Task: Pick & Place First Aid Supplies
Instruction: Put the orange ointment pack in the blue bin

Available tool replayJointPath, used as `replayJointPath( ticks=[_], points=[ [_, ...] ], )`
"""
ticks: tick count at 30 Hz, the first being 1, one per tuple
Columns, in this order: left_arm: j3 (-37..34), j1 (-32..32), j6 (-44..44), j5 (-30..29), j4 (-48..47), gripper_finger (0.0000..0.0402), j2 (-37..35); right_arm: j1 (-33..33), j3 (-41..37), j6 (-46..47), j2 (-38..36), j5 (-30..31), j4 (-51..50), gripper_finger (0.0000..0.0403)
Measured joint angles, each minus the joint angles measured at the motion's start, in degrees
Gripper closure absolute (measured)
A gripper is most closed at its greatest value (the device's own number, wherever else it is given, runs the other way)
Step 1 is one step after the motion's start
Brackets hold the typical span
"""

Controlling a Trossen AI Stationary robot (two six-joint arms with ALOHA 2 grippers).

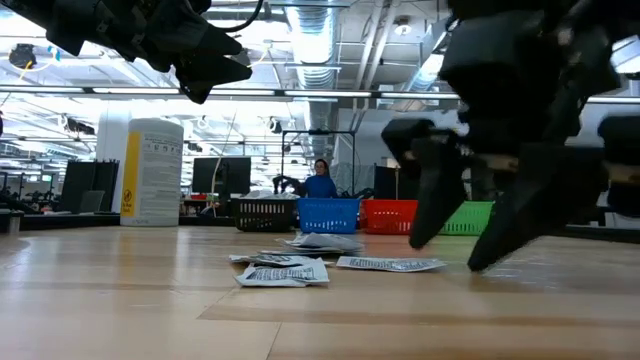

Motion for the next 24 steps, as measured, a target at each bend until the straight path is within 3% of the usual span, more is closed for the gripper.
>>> replayJointPath(
  ticks=[13,24],
  points=[
    [0.0,0.0,0.0,-0.4,0.4,0.0207,0.0,-1.8,1.8,-0.1,5.8,-4.6,5.9,0.0240],
    [0.0,0.0,0.0,-0.4,0.4,0.0207,0.0,-2.4,1.8,8.5,5.9,-5.1,4.2,0.0328]
  ],
)
